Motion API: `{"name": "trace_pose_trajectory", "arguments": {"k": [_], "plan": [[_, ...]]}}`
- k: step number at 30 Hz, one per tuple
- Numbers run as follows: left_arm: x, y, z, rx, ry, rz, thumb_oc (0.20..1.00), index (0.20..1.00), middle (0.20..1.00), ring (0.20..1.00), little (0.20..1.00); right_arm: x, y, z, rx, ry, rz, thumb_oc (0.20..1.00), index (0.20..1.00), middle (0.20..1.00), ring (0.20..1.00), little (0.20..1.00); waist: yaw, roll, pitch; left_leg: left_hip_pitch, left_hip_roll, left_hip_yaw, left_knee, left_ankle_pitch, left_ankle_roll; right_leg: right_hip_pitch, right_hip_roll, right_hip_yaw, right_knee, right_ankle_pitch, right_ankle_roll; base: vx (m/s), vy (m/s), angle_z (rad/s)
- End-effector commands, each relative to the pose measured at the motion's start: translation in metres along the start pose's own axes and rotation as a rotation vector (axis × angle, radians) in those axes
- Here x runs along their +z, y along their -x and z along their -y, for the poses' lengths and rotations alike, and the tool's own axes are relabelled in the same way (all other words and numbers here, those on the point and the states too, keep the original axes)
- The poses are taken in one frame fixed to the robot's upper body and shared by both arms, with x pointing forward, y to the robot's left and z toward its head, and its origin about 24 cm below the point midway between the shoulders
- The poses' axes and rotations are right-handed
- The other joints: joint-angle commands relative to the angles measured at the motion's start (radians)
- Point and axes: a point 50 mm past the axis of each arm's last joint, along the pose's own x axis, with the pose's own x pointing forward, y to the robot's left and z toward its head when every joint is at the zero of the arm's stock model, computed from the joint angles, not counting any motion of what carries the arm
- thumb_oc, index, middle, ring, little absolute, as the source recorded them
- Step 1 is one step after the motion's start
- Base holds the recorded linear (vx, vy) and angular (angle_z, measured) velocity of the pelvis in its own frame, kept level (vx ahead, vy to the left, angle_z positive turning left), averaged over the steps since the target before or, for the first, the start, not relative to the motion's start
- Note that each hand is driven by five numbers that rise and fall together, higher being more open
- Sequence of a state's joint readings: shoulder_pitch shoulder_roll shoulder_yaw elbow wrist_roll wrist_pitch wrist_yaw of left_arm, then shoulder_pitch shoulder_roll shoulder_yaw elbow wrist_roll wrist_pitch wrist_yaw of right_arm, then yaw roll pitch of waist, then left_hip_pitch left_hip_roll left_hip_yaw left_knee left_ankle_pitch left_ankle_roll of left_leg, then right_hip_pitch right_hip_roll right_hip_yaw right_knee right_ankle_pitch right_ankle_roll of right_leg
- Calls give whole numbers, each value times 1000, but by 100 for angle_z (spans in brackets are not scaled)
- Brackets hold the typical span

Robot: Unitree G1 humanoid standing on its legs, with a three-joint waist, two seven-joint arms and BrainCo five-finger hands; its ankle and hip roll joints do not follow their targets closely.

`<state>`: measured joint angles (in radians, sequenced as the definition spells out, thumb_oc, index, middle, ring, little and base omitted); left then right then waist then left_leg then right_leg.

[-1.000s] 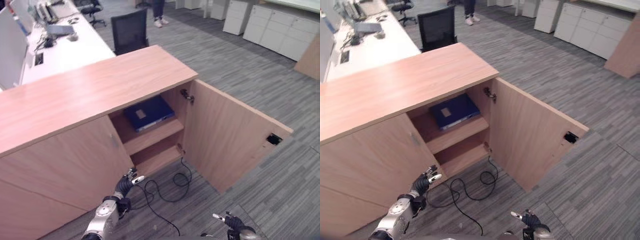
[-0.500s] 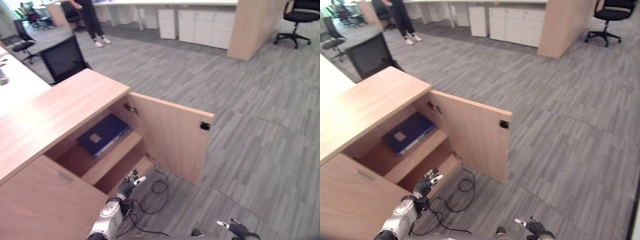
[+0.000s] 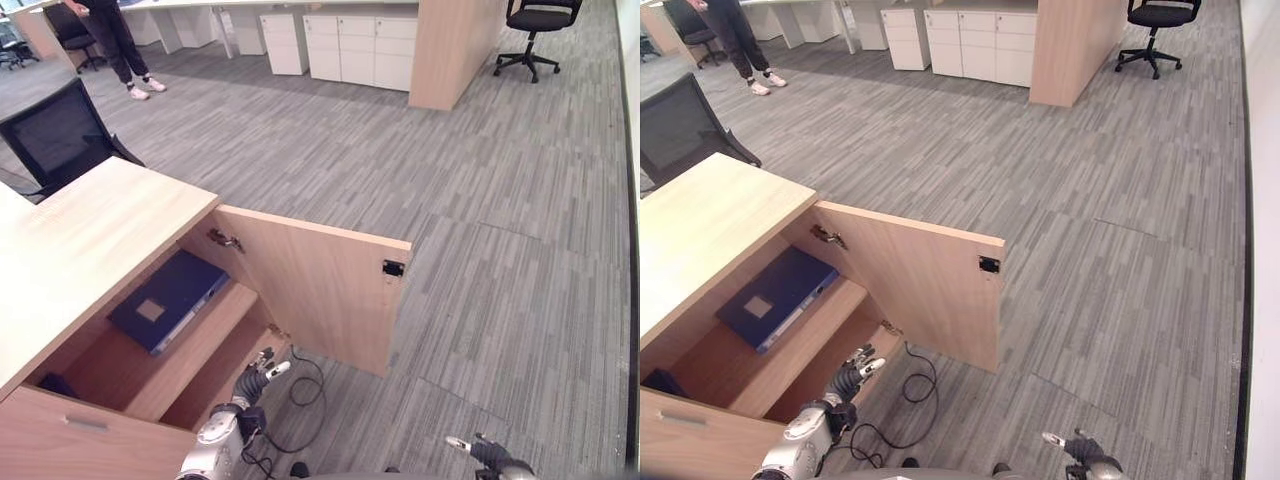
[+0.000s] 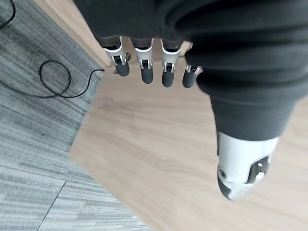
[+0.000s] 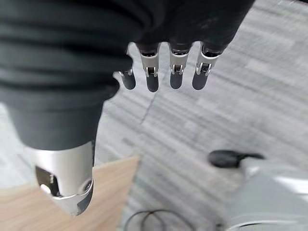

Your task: Put the empty folder in the office cabinet

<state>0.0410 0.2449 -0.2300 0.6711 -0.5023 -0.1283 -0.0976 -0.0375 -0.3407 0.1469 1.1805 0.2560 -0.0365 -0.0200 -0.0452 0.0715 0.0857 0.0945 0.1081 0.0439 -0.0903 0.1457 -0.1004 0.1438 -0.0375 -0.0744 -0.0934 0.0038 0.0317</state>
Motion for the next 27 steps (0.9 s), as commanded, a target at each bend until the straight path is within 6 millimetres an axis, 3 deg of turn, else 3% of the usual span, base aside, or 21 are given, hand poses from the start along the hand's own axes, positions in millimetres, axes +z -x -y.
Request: {"name": "trace_pose_trajectory", "arguments": {"k": [1, 2, 3, 6, 7, 8, 10, 11, 14, 15, 16, 18, 20, 25, 26, 27], "plan": [[22, -5, -1, -15, -42, 97, 1000, 1000, 1000, 1000, 1000, 28, -3, 16, -49, -40, 91, 1000, 1000, 1000, 1000, 1000, 19, -41, -20, 30, 12, 4, 3, -116, -12, 28, -82, -65, 6, -41, 126, 23, 42, 16], [23, -4, -3, -16, -57, 97, 1000, 1000, 1000, 1000, 1000, 50, -3, 27, -75, -32, 152, 1000, 1000, 1000, 1000, 1000, 26, -46, -22, 31, 9, 2, 3, -121, -9, 32, -86, -70, 6, -41, 129, 16, 31, 23], [23, -4, -3, -16, -57, 97, 1000, 1000, 1000, 1000, 1000, 50, -3, 27, -75, -32, 152, 1000, 1000, 1000, 1000, 1000, 26, -46, -22, 31, 9, 2, 3, -121, -9, 32, -86, -70, 6, -41, 129, 15, 32, 24], [24, -3, -6, -20, -71, 97, 1000, 1000, 1000, 1000, 1000, 88, -1, 45, -121, -33, 252, 1000, 1000, 1000, 1000, 1000, 39, -55, -27, 34, 6, -2, 3, -129, -5, 35, -90, -75, 6, -39, 132, 16, 27, -1], [26, -2, -6, -33, -82, 102, 1000, 1000, 1000, 1000, 1000, 116, 2, 56, -154, -35, 317, 1000, 1000, 1000, 1000, 1000, 52, -62, -32, 33, 4, -3, 3, -131, -3, 36, -93, -77, 6, -36, 136, 20, 35, 1], [26, -2, -6, -41, -90, 98, 1000, 1000, 1000, 1000, 1000, 130, 4, 61, -164, -24, 345, 1000, 1000, 1000, 1000, 1000, 58, -65, -33, 34, 3, -3, 3, -133, -2, 36, -94, -78, 6, -36, 137, 0, 0, 0], [26, -2, -6, -41, -90, 99, 1000, 1000, 1000, 1000, 1000, 130, 4, 61, -164, -24, 346, 1000, 1000, 1000, 1000, 1000, 58, -65, -32, 34, 3, -3, 3, -133, -1, 37, -94, -77, 6, -36, 137, 8, 21, -3], [24, -1, -4, -64, -102, 88, 1000, 1000, 1000, 1000, 1000, 166, 11, 68, -187, 12, 422, 1000, 1000, 1000, 1000, 1000, 74, -73, -36, 37, 2, -2, 3, -136, 1, 41, -96, -80, 6, -35, 140, 20, 36, -4], [24, -1, -3, -77, -108, 84, 1000, 1000, 1000, 1000, 1000, 187, 16, 69, -195, 3, 470, 1000, 1000, 1000, 1000, 1000, 84, -79, -38, 38, 2, -4, 3, -138, 2, 43, -99, -81, 7, -34, 142, 9, 23, 3], [22, -1, -2, -83, -107, 76, 1000, 1000, 1000, 1000, 1000, 207, 21, 65, -184, -9, 519, 1000, 1000, 1000, 1000, 1000, 91, -83, -39, 37, 0, -6, 3, -140, 4, 43, -100, -82, 8, -33, 143, 6, 33, 9], [22, -1, -2, -83, -107, 76, 1000, 1000, 1000, 1000, 1000, 207, 21, 65, -184, -9, 519, 1000, 1000, 1000, 1000, 1000, 91, -83, -38, 37, 0, -6, 3, -140, 4, 43, -100, -82, 8, -33, 143, 8, 42, 8], [18, 0, 0, -94, -111, 61, 1000, 1000, 1000, 1000, 1000, 235, 29, 57, -165, 23, 585, 1000, 1000, 1000, 1000, 1000, 103, -89, -42, 37, -1, -9, 3, -140, 7, 44, -102, -83, 9, -31, 144, 10, 28, 9], [18, 0, 1, -94, -110, 58, 1000, 1000, 1000, 1000, 1000, 245, 33, 53, -155, 32, 613, 1000, 1000, 1000, 1000, 1000, 107, -91, -43, 37, -2, -10, 3, -141, 8, 45, -103, -84, 10, -30, 143, 4, 10, 2], [16, 1, 1, -93, -110, 47, 1000, 1000, 1000, 1000, 1000, 281, 47, 21, -81, 77, 721, 1000, 1000, 1000, 1000, 1000, 118, -99, -44, 31, -6, -18, 3, -142, 10, 45, -107, -89, 12, -28, 143, 1, 8, 1], [14, 1, 1, -90, -105, 42, 1000, 1000, 1000, 1000, 1000, 291, 52, 6, -46, 93, 753, 1000, 1000, 1000, 1000, 1000, 123, -100, -45, 29, -8, -19, 3, -142, 11, 44, -109, -90, 12, -28, 144, 0, 0, 0], [15, 1, 1, -89, -105, 42, 1000, 1000, 1000, 1000, 1000, 291, 52, 6, -46, 93, 753, 1000, 1000, 1000, 1000, 1000, 123, -100, -45, 29, -8, -19, 3, -142, 11, 44, -109, -90, 12, -28, 144, 5, 24, -7]]}}
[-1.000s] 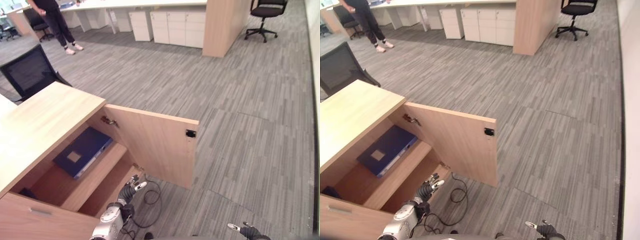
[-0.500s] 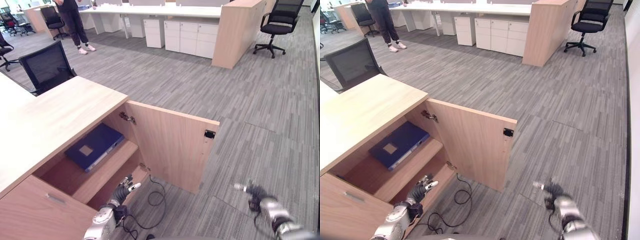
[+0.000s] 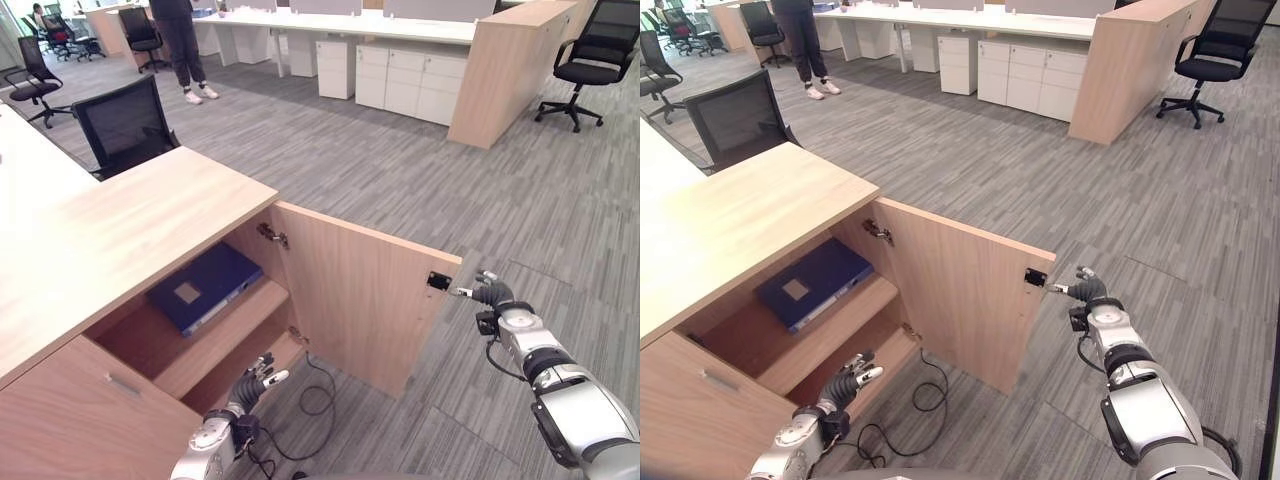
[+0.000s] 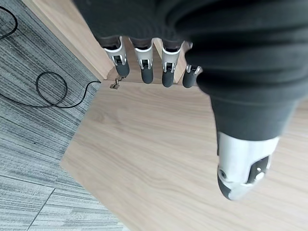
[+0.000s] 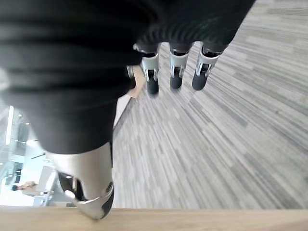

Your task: Put the empty folder in the office cabinet

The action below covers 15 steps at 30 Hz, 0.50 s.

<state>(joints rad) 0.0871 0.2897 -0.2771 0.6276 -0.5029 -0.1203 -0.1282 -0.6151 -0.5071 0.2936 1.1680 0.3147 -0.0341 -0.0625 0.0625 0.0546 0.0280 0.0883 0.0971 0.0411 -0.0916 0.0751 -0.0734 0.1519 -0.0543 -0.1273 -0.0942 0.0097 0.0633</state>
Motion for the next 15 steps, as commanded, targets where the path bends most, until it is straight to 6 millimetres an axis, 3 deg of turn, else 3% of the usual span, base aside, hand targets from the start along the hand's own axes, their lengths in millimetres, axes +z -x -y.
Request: {"name": "trace_pose_trajectory", "arguments": {"k": [1, 7, 15], "plan": [[22, -8, 3, -38, -60, 73, 1000, 1000, 1000, 1000, 1000, 58, -4, -28, 80, -18, 187, 1000, 1000, 1000, 1000, 1000, 18, -83, 13, 34, 2, -19, 4, -72, -15, 36, -92, -38, 14, -34, 112, 5, 14, -7], [21, -10, 5, -30, -50, 65, 1000, 1000, 1000, 1000, 1000, 74, 3, -78, 214, 0, 241, 1000, 1000, 1000, 1000, 1000, 35, -88, 18, 27, -1, -29, 4, -70, -11, 35, -96, -47, 15, -34, 111, 1, 3, -1], [21, -10, 5, -17, -42, 68, 1000, 1000, 1000, 1000, 1000, 74, 15, -117, 341, 46, 275, 1000, 1000, 1000, 1000, 1000, 45, -94, 22, 16, -3, -43, 4, -68, -11, 32, -98, -58, 15, -34, 111, 0, 0, 0]]}}
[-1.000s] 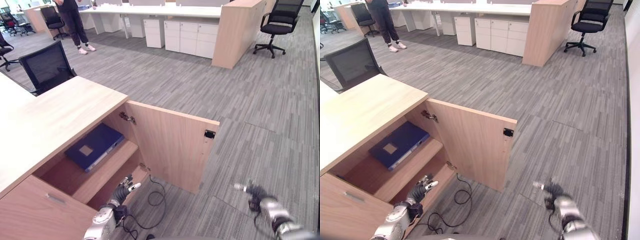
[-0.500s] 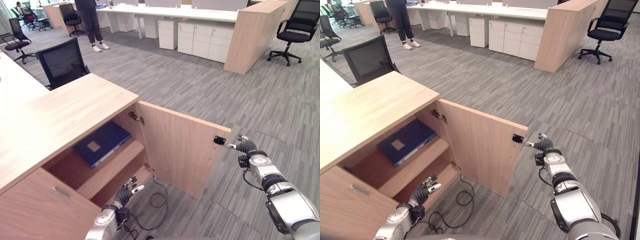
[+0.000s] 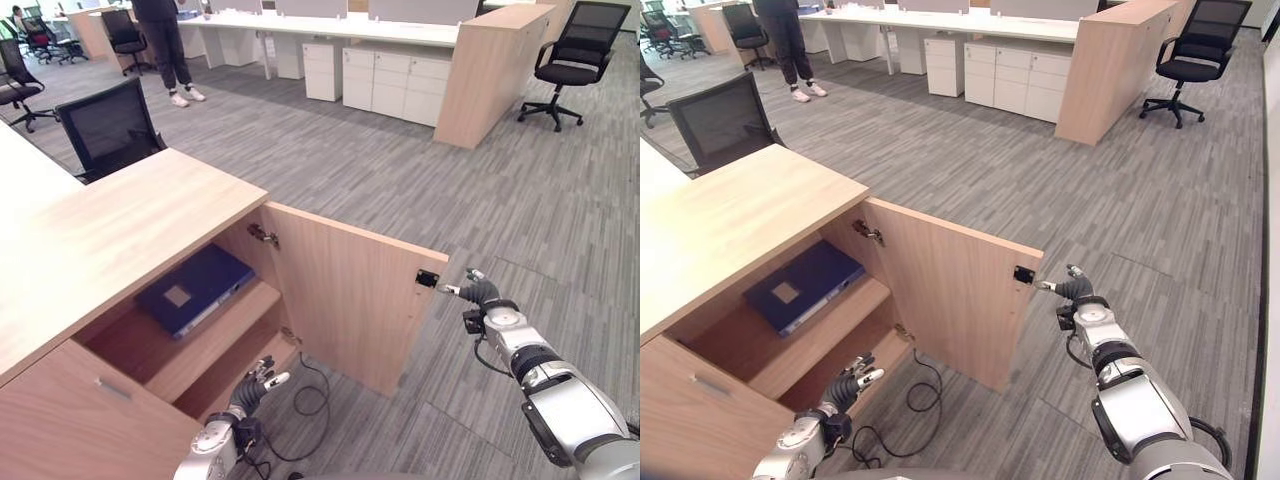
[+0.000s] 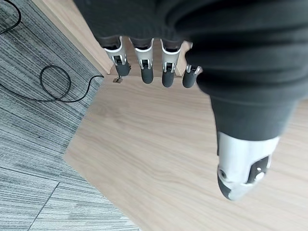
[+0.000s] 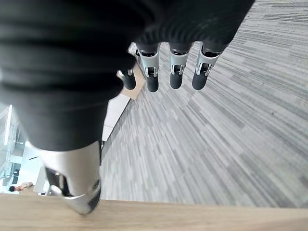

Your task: Put the empty folder in the office cabinet

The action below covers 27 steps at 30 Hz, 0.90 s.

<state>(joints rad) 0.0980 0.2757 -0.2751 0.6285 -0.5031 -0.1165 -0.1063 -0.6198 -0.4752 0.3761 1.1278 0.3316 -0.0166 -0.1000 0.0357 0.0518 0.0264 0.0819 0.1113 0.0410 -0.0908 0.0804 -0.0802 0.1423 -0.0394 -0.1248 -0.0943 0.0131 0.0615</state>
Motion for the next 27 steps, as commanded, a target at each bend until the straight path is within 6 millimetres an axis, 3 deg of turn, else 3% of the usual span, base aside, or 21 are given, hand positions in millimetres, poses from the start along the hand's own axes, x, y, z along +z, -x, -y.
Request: {"name": "trace_pose_trajectory", "arguments": {"k": [1, 11, 27], "plan": [[26, -11, 3, -35, -57, 81, 1000, 1000, 1000, 1000, 1000, 70, 11, -96, 312, 8, 262, 1000, 1000, 1000, 1000, 1000, 73, -91, 25, 21, -18, -45, 4, -73, -4, 42, -114, -62, 15, -37, 113, 0, 0, 0], [27, -11, 2, -15, -50, 87, 1000, 1000, 1000, 1000, 1000, 49, 27, -124, 427, -50, 256, 1000, 1000, 1000, 1000, 1000, 70, -91, 27, 20, -20, -50, 4, -74, -4, 44, -115, -69, 14, -39, 112, 2, 1, 2], [29, -6, -10, 34, -55, 108, 1000, 1000, 1000, 1000, 1000, 32, 72, -125, 647, -129, 400, 1000, 1000, 1000, 1000, 1000, 41, -94, 25, 21, -14, -63, 4, -74, -11, 48, -115, -87, 21, -49, 110, -3, -11, 4]]}}
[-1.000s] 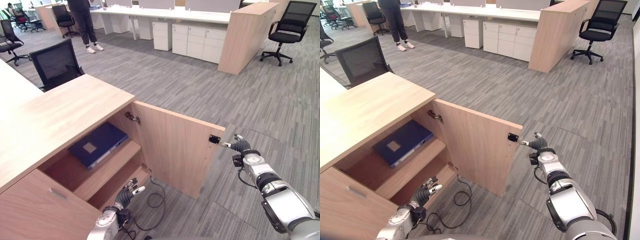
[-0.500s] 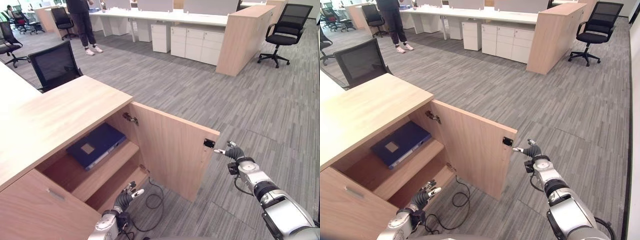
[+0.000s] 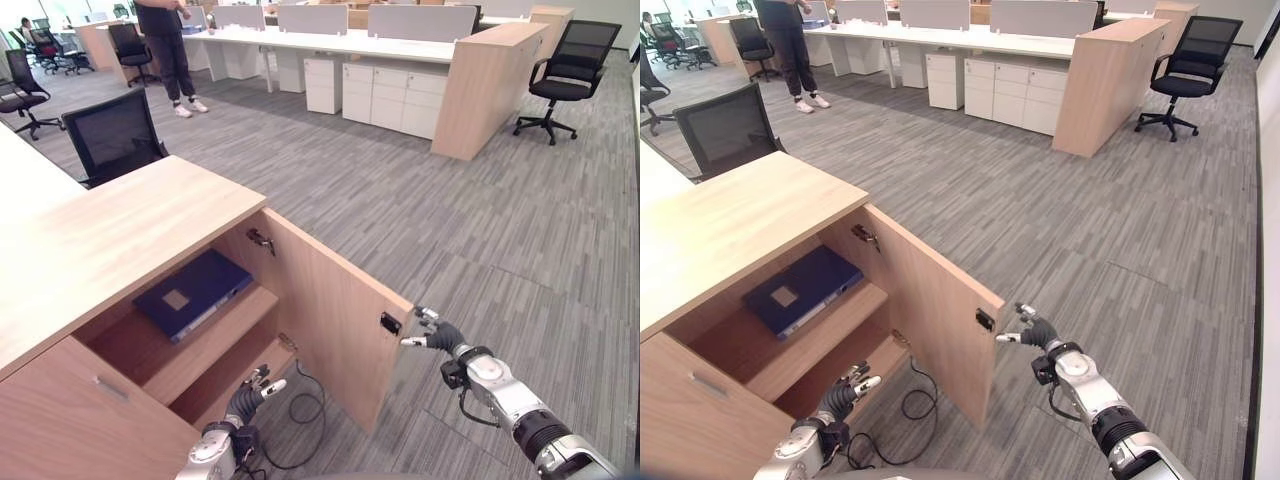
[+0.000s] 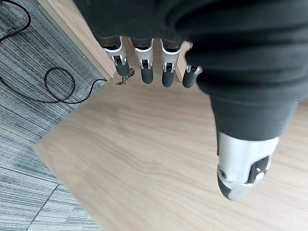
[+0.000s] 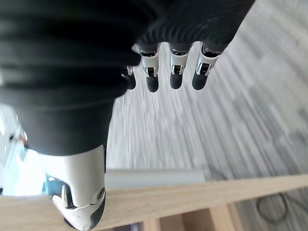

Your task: Put the empty folder in the office cabinet

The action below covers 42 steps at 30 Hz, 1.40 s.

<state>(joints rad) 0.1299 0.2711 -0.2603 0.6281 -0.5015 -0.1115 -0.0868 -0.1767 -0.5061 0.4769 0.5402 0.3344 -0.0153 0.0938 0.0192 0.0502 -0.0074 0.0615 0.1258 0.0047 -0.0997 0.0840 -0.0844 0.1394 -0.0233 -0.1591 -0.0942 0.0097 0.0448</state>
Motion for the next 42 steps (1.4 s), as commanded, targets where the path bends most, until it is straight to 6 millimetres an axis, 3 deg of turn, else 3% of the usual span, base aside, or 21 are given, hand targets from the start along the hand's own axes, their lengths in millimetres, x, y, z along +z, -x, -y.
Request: {"name": "trace_pose_trajectory", "arguments": {"k": [1, 7, 14, 17, 22, 23, 24, 25, 26, 27, 28, 30, 32, 37, 42], "plan": [[39, -11, -6, -3, -72, 136, 1000, 1000, 1000, 1000, 1000, 84, -22, -50, 180, -86, 343, 1000, 1000, 1000, 1000, 1000, 57, -93, 59, 41, -28, -29, 12, -77, -8, 52, -132, -54, 22, -47, 127, -15, -24, 9], [42, -11, -11, 10, -82, 145, 1000, 1000, 1000, 1000, 1000, 84, -11, -56, 246, -101, 379, 1000, 1000, 1000, 1000, 1000, 61, -95, 62, 32, -22, -47, 12, -67, -17, 54, -128, -66, 30, -56, 123, -23, -29, 11], [47, -12, -14, 22, -77, 162, 1000, 1000, 1000, 1000, 1000, 88, 1, -61, 289, -120, 429, 1000, 1000, 1000, 1000, 1000, 79, -95, 71, -8, -18, -119, 22, -41, -37, 60, -114, -111, 39, -77, 106, -47, -51, 29], [48, -13, -14, 32, -59, 169, 1000, 1000, 1000, 1000, 1000, 94, 4, -65, 307, -141, 468, 1000, 1000, 1000, 1000, 1000, 111, -87, 86, -50, -16, -175, 27, -10, -57, 67, -95, -159, 18, -84, 91, -81, -86, 59], [51, -12, -18, 61, -29, 185, 1000, 1000, 1000, 1000, 1000, 109, -3, -70, 305, -183, 509, 1000, 1000, 1000, 1000, 1000, 141, -80, 121, -134, -14, -208, 71, 20, -83, 49, -90, -187, 8, -85, 85, -121, -38, 52], [52, -14, -16, 62, -19, 190, 1000, 1000, 1000, 1000, 1000, 113, -3, -67, 286, -189, 523, 1000, 1000, 1000, 1000, 1000, 149, -79, 157, -207, -2, -135, 173, 29, -101, 49, -100, -207, 8, -82, 81, -153, 24, 31], [52, -14, -16, 61, -19, 191, 1000, 1000, 1000, 1000, 1000, 113, -4, -67, 285, -189, 524, 1000, 1000, 1000, 1000, 1000, 147, -78, 153, -216, -3, -137, 176, 32, -99, 43, -100, -209, 8, -78, 82, -166, 61, 30], [53, -15, -14, 60, -16, 192, 1000, 1000, 1000, 1000, 1000, 113, -4, -64, 269, -186, 524, 1000, 1000, 1000, 1000, 1000, 139, -81, 162, -231, 28, -39, 214, 31, -87, 43, -109, -231, 9, -75, 80, -169, 76, 50], [49, -13, -14, 56, -11, 186, 1000, 1000, 1000, 1000, 1000, 111, -3, -59, 243, -177, 516, 1000, 1000, 1000, 1000, 1000, 121, -87, 161, -221, 98, 136, 273, 4, -68, 33, -124, -272, 13, -67, 80, -166, 72, 67], [50, -13, -14, 56, -11, 186, 1000, 1000, 1000, 1000, 1000, 111, -3, -58, 242, -177, 516, 1000, 1000, 1000, 1000, 1000, 122, -87, 158, -225, 97, 137, 273, 7, -66, 28, -125, -271, 12, -63, 81, -136, 63, 85], [45, -11, -16, 59, -3, 177, 1000, 1000, 1000, 1000, 1000, 110, -3, -57, 237, -171, 513, 1000, 1000, 1000, 1000, 1000, 120, -88, 161, -215, 117, 161, 311, -14, -70, 34, -131, -284, 16, -64, 78, -28, 56, 81], [35, -6, -21, 72, 4, 152, 1000, 1000, 1000, 1000, 1000, 104, 1, -53, 230, -182, 502, 1000, 1000, 1000, 1000, 1000, 108, -85, 142, -137, 110, 177, 277, -73, -74, 42, -145, -317, 23, -63, 81, 17, 104, 52], [24, -3, -22, 80, -9, 110, 1000, 1000, 1000, 1000, 1000, 95, 5, -47, 199, -218, 487, 1000, 1000, 1000, 1000, 1000, 99, -67, 105, -64, 74, 166, 160, -78, -67, 50, -155, -366, 42, -56, 87, 95, 162, 53], [24, -1, -25, 82, -26, 98, 1000, 1000, 1000, 1000, 1000, 92, 7, -41, 151, -257, 487, 1000, 1000, 1000, 1000, 1000, 120, -80, 86, -55, 25, 125, 98, -71, -45, 54, -197, -416, 97, -55, 102, 82, 142, 99], [24, 0, -28, 73, -62, 90, 1000, 1000, 1000, 1000, 1000, 91, 6, -26, 52, -304, 497, 1000, 1000, 1000, 1000, 1000, 145, -81, 78, -30, -31, 72, 52, -82, 0, 30, -271, -438, 226, -55, 131, 43, 156, 48]]}}
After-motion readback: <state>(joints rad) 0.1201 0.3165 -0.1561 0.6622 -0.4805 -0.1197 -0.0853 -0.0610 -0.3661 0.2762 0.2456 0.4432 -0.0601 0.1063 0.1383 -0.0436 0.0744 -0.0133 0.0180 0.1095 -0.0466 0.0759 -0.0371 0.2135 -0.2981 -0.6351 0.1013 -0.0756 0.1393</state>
